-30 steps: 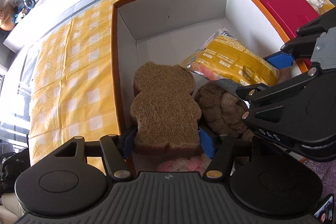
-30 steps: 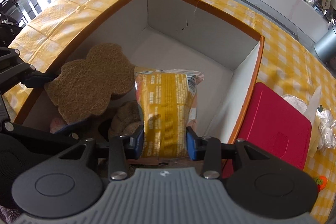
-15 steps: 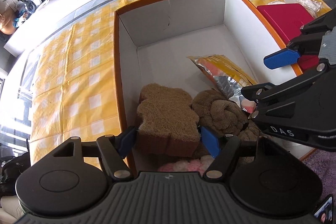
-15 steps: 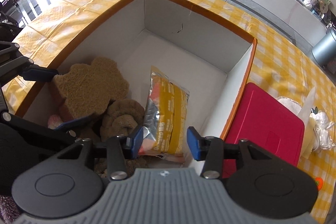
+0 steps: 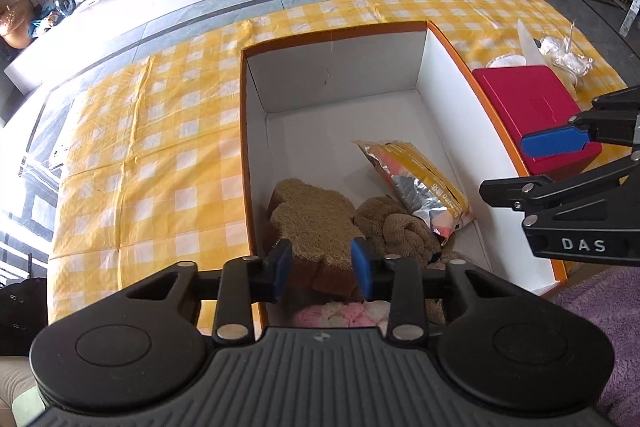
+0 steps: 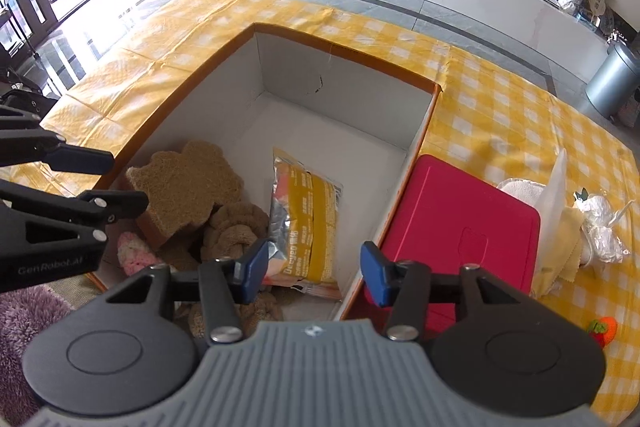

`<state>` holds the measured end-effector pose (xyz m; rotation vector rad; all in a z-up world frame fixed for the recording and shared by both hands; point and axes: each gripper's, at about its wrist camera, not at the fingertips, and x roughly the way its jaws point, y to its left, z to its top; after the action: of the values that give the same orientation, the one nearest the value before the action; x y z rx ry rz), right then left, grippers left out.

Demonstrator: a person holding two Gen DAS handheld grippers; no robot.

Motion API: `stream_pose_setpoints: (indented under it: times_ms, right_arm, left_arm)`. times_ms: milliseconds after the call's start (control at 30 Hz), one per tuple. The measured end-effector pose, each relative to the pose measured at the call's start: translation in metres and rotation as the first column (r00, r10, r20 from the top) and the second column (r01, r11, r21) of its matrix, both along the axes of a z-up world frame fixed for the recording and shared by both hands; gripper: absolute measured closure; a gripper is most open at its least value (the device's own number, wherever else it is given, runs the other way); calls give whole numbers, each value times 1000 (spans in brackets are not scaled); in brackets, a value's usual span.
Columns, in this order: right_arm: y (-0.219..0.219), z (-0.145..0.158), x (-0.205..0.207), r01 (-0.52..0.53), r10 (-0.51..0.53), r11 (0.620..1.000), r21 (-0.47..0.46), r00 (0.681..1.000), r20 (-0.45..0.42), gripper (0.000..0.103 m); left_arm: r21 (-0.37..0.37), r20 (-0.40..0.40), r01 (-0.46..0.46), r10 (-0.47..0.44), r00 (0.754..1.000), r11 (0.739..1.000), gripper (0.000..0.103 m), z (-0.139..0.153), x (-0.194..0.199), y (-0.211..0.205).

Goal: Organize soft objects
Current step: 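Open both tools to release the sponge and snack bag into the box, then withdraw both open tools from the box back over the table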

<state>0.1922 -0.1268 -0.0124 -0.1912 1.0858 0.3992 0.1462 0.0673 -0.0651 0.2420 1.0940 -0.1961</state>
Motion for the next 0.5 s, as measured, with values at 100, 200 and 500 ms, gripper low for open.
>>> stream_pose_setpoints:
  times_ms: [100, 200, 500]
  right_arm:
    - [-4, 2, -7, 4, -4, 1000, 9, 1000, 11, 52]
    - [-8, 1, -14, 5, -5, 1000, 10, 1000, 20, 52]
    - [-22, -1, -17, 25, -25, 1000, 17, 1000, 12, 52]
  left_arm:
    - [17, -29, 5, -5, 1000, 1000, 78, -14, 2, -5]
    - [16, -74, -30, 31, 997, 999, 83, -35, 10, -3]
    - [55, -100, -72, 78, 992, 996, 89, -62, 25, -6]
